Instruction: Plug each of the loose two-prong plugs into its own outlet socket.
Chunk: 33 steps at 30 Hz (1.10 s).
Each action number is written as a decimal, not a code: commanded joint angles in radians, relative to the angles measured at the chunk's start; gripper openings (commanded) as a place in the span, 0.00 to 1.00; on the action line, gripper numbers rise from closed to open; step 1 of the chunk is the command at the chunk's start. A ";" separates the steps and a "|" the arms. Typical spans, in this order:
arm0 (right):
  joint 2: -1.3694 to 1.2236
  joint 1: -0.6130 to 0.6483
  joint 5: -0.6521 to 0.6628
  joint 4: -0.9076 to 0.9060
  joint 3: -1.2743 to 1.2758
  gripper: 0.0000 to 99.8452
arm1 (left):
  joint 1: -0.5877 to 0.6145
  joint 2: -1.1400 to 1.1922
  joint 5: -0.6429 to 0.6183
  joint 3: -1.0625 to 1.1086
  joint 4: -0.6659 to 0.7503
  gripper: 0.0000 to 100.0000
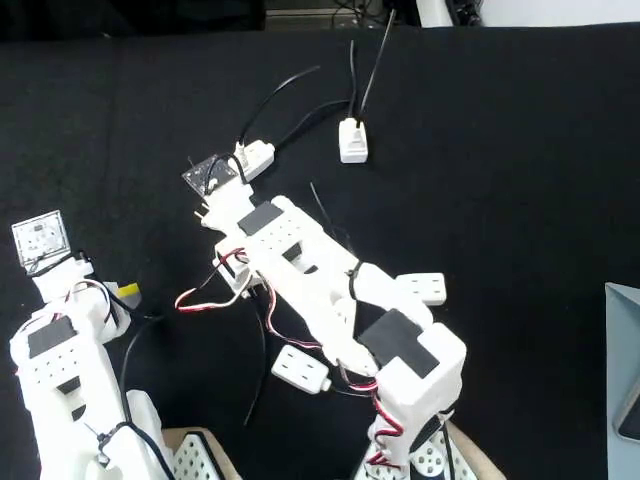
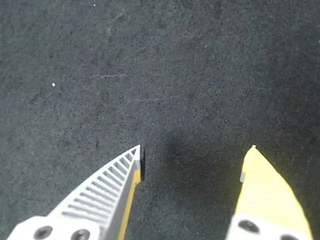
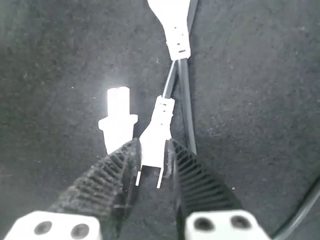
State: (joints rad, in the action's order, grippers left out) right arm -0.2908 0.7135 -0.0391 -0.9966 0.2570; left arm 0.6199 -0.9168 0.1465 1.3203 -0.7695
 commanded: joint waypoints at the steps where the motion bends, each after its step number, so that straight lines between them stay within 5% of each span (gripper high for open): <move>1: -0.012 0.044 0.002 0.003 -0.028 0.08 | 0.008 -0.018 -0.005 -0.004 0.021 0.32; 20: -0.016 0.048 0.006 -0.060 -0.030 0.13 | 0.008 -0.018 -0.003 -0.004 0.021 0.32; 33: -0.007 -0.017 0.051 -0.078 -0.064 0.01 | 0.008 -0.018 -0.003 -0.004 0.021 0.32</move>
State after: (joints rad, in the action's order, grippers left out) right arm -0.3092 0.7089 -0.0100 -1.0426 0.2463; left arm 0.6199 -0.9168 0.1465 1.3203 -0.7695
